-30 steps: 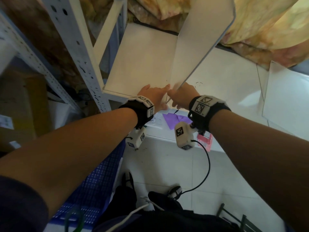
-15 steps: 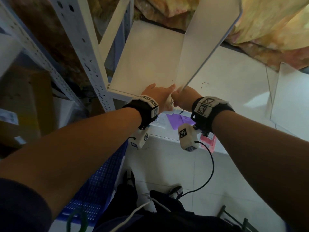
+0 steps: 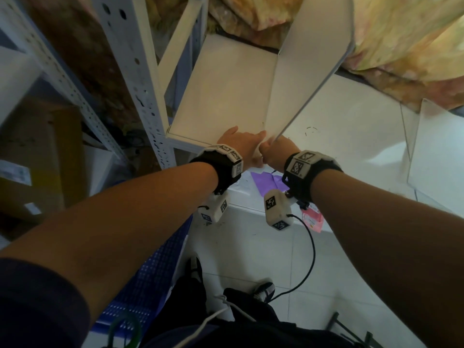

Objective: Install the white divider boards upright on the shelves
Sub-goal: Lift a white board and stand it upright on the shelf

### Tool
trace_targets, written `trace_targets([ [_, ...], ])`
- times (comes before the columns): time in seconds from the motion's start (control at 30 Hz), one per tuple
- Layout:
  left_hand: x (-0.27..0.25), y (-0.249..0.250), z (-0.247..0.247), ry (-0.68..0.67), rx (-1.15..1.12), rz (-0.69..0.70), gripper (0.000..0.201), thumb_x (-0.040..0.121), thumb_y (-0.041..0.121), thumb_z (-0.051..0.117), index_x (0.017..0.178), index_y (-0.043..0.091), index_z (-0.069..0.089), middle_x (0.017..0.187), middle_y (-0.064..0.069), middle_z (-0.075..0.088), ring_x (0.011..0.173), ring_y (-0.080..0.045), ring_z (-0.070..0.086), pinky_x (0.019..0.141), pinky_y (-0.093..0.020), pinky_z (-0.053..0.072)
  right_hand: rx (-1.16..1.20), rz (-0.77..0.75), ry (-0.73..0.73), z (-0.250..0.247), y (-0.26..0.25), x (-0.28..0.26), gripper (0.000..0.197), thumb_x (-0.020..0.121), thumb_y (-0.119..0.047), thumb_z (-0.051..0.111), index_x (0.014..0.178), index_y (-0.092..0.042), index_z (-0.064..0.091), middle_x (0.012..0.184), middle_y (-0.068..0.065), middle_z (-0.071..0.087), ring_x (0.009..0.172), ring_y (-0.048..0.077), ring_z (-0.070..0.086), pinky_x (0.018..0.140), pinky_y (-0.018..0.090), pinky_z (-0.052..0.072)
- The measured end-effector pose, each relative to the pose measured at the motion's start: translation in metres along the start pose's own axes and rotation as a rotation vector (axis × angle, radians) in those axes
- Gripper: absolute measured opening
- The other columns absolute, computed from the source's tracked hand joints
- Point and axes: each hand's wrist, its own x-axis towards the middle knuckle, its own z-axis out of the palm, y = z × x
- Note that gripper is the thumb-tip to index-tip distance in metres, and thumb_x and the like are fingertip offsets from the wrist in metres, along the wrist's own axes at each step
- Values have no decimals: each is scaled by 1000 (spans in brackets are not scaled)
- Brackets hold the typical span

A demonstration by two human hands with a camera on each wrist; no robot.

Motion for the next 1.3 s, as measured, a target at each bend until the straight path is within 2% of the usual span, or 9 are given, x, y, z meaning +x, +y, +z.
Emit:
trace_targets([
  [0.2,0,0,-1,2,9,6,80,84,55,54,151,27,21,131,2,59,123,-19,54,117,-43,12,-247,-118,11,6,4,5,51,100,-22,41,144,1,29,135,22,47,123,34,49,99,35,42],
  [0.27,-1,0,-3,-11,30,6,80,84,56,53,151,27,21,132,3,58,123,-18,53,118,-44,10,-448,-171,-32,5,2,5,48,101,-20,41,143,3,32,133,21,49,121,33,51,98,35,43],
  [0.37,0,0,-2,-25,37,11,79,85,54,53,152,28,21,132,3,58,123,-18,53,118,-43,9,-491,-196,-91,1,6,9,35,100,-21,41,124,1,54,123,20,59,113,34,56,90,36,45],
  [0.47,-1,-1,-1,-10,59,20,78,86,58,50,152,29,20,130,3,59,122,-19,53,117,-44,9,-600,-230,-67,2,6,9,39,101,-18,42,134,1,44,131,19,53,119,32,53,94,34,43],
  [0.6,1,0,-5,-24,94,26,75,88,62,44,151,29,20,127,2,61,120,-19,55,118,-47,6,-468,-206,-10,1,2,1,51,102,-15,37,147,4,23,140,20,45,126,32,47,101,35,40],
  [0.87,3,-1,-7,-75,106,7,84,83,60,53,152,28,18,139,3,55,128,-18,50,119,-43,8,-414,-209,-111,-2,1,-1,39,99,-17,47,133,1,45,130,18,53,122,31,51,102,36,42],
  [1.1,4,-4,-9,-47,133,45,87,80,67,51,151,28,21,133,4,60,123,-18,54,118,-44,12,-383,-224,-39,2,3,2,51,99,-19,43,142,6,31,134,21,49,124,33,48,102,36,40],
  [1.2,4,-4,-9,-44,128,44,86,79,69,52,150,29,22,133,4,60,124,-18,53,118,-44,13,-339,-224,-16,3,4,0,47,101,-19,40,141,4,34,136,19,48,125,32,47,101,34,40],
  [1.3,1,4,-13,-41,123,-2,72,86,56,52,147,27,28,137,0,56,122,-23,54,112,-41,27,-224,-174,-47,2,3,-4,38,102,-22,39,131,1,47,127,16,55,117,30,53,94,35,43],
])
